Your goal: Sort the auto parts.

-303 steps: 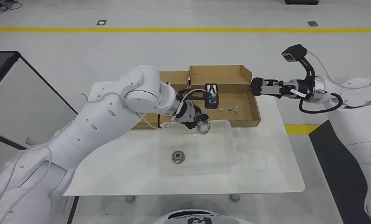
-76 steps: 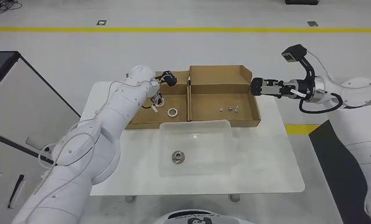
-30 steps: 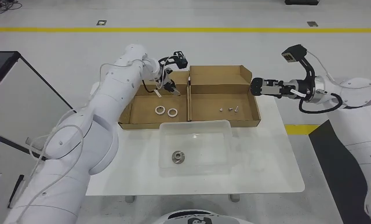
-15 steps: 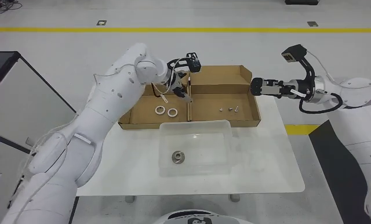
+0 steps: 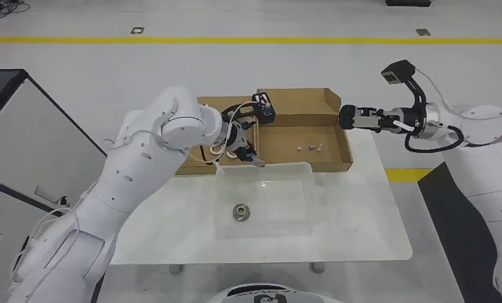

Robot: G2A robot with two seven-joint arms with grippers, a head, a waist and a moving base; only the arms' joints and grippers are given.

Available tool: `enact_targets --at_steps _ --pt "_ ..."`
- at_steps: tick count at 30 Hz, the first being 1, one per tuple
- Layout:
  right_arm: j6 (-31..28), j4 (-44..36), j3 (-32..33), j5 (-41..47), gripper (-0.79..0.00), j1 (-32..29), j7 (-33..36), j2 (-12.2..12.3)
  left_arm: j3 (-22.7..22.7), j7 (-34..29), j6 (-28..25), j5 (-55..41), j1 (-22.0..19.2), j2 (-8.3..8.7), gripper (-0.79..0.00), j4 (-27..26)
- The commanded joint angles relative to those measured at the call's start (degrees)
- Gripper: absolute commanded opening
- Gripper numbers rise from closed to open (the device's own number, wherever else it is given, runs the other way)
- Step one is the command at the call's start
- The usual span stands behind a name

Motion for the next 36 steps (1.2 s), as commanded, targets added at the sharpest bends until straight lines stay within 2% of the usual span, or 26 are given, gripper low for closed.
enact_targets --at_steps 1,10,13,20,26,31,36 --pt "0.0 0.0 0.0 0.0 0.0 0.0 0.0 0.0 0.0 0.0 0.0 0.0 0.01 0.0 0.0 -0.02" --pt "0.0 0.0 0.0 0.0 0.0 0.0 0.0 0.0 0.0 0.0 0.0 0.0 0.01 0.0 0.0 -0.02" --pt "0.0 0.0 0.0 0.0 0.0 0.0 0.0 0.0 1.84 0.04 -0.04 1.59 0.75 0.3 0.0 -2.06" --pt "0.0 0.0 0.0 0.0 0.0 0.0 0.0 0.0 13.27 -6.48 6.47 4.54 -2.11 3.97 0.0 -9.31" --pt "0.0 0.0 0.0 0.0 0.0 0.0 0.0 0.0 21.96 -9.75 9.74 2.94 -6.95 7.11 0.0 -11.88" --pt "0.0 0.0 0.0 0.0 0.0 0.0 0.0 0.0 26.15 -8.52 8.52 -1.42 -9.55 8.25 0.0 -11.87" --pt "0.0 0.0 0.0 0.0 0.0 0.0 0.0 0.0 30.07 -7.19 7.19 -3.16 -11.4 8.46 0.0 -10.46"
